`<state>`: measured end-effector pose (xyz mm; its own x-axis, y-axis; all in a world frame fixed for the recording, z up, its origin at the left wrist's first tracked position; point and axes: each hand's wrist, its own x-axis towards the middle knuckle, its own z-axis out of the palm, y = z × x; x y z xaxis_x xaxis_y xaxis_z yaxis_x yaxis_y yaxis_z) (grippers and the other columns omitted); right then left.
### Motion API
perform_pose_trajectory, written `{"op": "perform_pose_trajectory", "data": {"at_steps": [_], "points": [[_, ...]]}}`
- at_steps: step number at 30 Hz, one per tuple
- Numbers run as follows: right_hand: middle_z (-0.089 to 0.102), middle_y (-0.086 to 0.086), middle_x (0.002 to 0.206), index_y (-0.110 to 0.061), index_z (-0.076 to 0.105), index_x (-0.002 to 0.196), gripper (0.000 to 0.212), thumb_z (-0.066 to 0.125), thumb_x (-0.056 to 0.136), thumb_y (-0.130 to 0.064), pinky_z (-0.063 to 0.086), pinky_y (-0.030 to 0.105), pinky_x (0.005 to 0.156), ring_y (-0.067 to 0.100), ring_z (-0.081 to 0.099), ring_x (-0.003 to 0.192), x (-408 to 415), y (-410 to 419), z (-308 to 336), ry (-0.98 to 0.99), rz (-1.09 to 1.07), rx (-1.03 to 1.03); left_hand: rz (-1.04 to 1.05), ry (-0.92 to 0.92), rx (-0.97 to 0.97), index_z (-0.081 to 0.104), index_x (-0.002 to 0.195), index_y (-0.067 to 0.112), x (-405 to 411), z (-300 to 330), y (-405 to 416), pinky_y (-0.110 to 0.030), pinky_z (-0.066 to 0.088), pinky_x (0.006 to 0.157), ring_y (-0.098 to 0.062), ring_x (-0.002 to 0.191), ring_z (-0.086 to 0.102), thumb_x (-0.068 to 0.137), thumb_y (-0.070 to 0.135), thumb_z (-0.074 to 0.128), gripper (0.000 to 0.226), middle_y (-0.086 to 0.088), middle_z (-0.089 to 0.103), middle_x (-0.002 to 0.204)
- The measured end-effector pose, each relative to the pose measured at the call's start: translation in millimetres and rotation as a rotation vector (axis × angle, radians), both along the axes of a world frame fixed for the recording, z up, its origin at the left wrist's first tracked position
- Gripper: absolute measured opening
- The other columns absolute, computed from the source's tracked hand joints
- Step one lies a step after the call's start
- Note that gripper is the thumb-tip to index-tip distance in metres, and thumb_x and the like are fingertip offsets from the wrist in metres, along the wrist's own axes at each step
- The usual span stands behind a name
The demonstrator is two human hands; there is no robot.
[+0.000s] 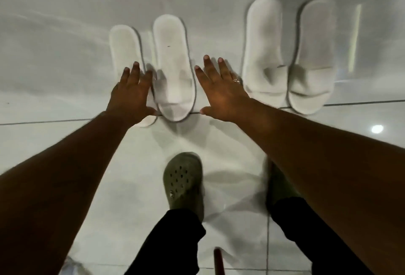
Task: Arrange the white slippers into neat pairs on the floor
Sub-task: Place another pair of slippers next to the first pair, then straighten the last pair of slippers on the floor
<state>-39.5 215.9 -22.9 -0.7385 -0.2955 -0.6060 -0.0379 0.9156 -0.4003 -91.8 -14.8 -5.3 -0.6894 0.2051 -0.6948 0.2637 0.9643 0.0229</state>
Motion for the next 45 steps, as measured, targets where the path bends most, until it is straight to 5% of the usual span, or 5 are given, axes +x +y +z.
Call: {"op": "perform_pose_trajectory", "data": {"at_steps": [6,15,30,37,45], "points": [[-0.012,0.013,0.162,-0.016,-0.002,0.152,0.114,0.075,0.073,-0.047,0.013,0.055,0.118,0.044,-0.009,0.146,-8.4,-62.8,-37.1,0.066,0.089,0.082,-0.047,-0.05,0.022,0.007,0.153,0.018,-5.1,-37.2,-43.6,-0.057,0.024,0.116,-0.041,0.148,0.001,0.063,0.035,0.086,0.121,-0.018,-0.003,0.162],[-0.009,0.018,0.161,-0.005,0.004,0.151,0.099,0.07,0.083,-0.032,0.014,0.045,0.12,0.039,-0.007,0.148,-20.8,-161.1,-55.6,0.091,0.143,0.068,-0.002,-0.007,0.111,0.006,0.153,0.028,-29.2,-57.8,-140.8,-0.053,0.021,0.119,-0.03,0.15,-0.005,0.081,0.032,0.071,0.097,-0.007,-0.01,0.163],[-0.003,0.025,0.16,0.001,0.01,0.15,0.102,0.075,0.077,-0.033,0.018,0.052,0.118,0.045,-0.001,0.147,-73.6,-285.1,-65.1,0.189,0.135,0.021,0.054,-0.007,0.062,0.004,0.153,0.029,-58.2,-54.3,-261.7,-0.051,0.021,0.119,-0.032,0.15,-0.001,0.078,0.034,0.074,0.103,-0.007,-0.007,0.164],[-0.006,0.019,0.161,-0.007,0.002,0.151,0.107,0.069,0.078,-0.049,0.01,0.049,0.122,0.037,-0.006,0.149,-66.0,-206.5,-36.0,0.181,0.046,-0.02,0.0,0.045,0.041,0.001,0.153,0.021,-59.0,-22.4,-204.5,-0.052,0.022,0.119,-0.034,0.15,0.002,0.072,0.051,0.073,0.112,-0.011,-0.001,0.163],[-0.001,0.02,0.161,-0.007,0.004,0.151,0.101,0.059,0.082,-0.057,0.01,0.052,0.12,0.039,-0.004,0.148,8.4,94.4,15.7,0.121,-0.347,0.332,-0.263,0.007,0.31,0.005,0.153,0.021,-17.3,-20.0,58.1,-0.048,0.017,0.121,-0.038,0.149,0.003,0.075,0.058,0.066,0.106,-0.015,0.001,0.163]]}}
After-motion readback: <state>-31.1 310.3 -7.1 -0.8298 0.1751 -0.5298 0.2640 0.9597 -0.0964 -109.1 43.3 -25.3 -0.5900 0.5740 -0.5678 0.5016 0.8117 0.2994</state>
